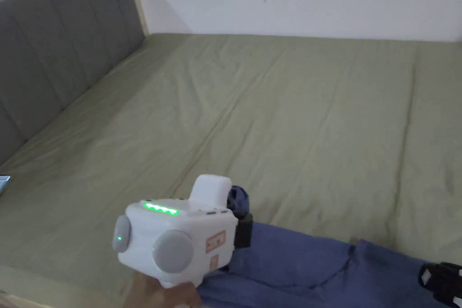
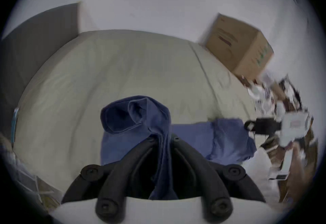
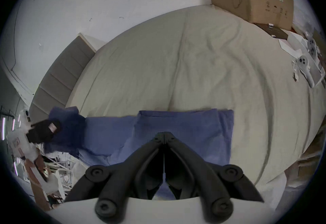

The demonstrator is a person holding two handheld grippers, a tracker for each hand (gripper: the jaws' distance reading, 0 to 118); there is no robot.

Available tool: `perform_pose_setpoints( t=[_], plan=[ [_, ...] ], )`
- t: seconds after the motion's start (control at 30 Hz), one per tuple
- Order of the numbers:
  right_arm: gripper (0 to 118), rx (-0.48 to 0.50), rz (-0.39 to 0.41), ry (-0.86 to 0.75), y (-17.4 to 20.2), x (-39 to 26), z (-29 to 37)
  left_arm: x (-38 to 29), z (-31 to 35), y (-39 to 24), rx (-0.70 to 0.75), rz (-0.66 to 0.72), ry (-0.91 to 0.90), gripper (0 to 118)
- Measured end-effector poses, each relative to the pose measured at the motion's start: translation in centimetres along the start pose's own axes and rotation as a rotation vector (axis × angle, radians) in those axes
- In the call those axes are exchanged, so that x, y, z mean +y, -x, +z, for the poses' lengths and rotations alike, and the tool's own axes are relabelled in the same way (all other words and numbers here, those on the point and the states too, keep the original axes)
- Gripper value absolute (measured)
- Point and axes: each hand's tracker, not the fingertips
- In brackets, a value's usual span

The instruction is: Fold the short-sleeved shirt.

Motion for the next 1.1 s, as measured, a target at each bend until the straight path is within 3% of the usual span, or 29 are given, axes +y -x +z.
perform_pose_setpoints(
  t=[0.1, 0.13, 0.23, 0.27, 0.3, 0.43, 0.47, 0.5, 0.53, 0.57, 0.67, 0.87, 1.1],
  plan=[
    [0, -0.015, -0.038, -0.008, -1.8, -0.5, 0.6, -2.3, -3.4, -3.7, -0.001, -0.100, 0.020, 11],
    [0, -0.019, -0.048, -0.009, -2.5, -0.7, 0.8, -3.0, -4.4, -4.4, -0.007, -0.145, 0.049, 17],
    [0, -0.024, -0.077, -0.005, -4.0, -1.4, 1.3, -4.3, -5.9, -5.2, -0.065, -0.105, 0.166, 94],
    [0, -0.031, -0.082, -0.002, -4.2, -1.6, 1.5, -4.4, -5.7, -5.1, -0.066, -0.083, 0.187, 113],
    [0, -0.041, -0.085, 0.001, -4.5, -1.7, 1.6, -4.5, -5.1, -4.8, -0.098, -0.060, 0.166, 112],
    [0, -0.049, -0.099, -0.007, -5.2, -1.7, 1.9, -3.0, -1.7, -2.3, -0.117, 0.052, 0.054, 108],
    [0, -0.043, -0.104, -0.013, -5.3, -1.6, 1.9, -2.6, -0.9, -1.4, -0.122, 0.098, 0.021, 97],
    [0, -0.040, -0.108, -0.016, -5.3, -1.5, 2.0, -2.1, -0.3, -0.3, -0.112, 0.178, -0.006, 77],
    [0, -0.039, -0.106, -0.019, -5.1, -1.5, 2.0, -1.8, -0.2, 1.1, -0.109, 0.234, -0.014, 46],
    [0, -0.038, -0.102, -0.025, -5.0, -1.5, 2.0, -1.6, -0.5, 2.1, -0.109, 0.263, -0.025, 3],
    [0, -0.042, -0.077, -0.030, -4.4, -1.3, 2.1, -2.3, -3.1, 4.1, 0.017, 0.308, 0.027, 0],
    [0, -0.026, -0.079, -0.028, -4.2, -1.3, 2.0, -5.8, -7.3, 1.9, -0.088, 0.220, 0.198, 0],
    [0, -0.038, -0.069, -0.022, -4.1, -1.2, 2.2, -6.9, -5.8, -2.2, -0.196, 0.251, 0.175, 0]
  ],
)
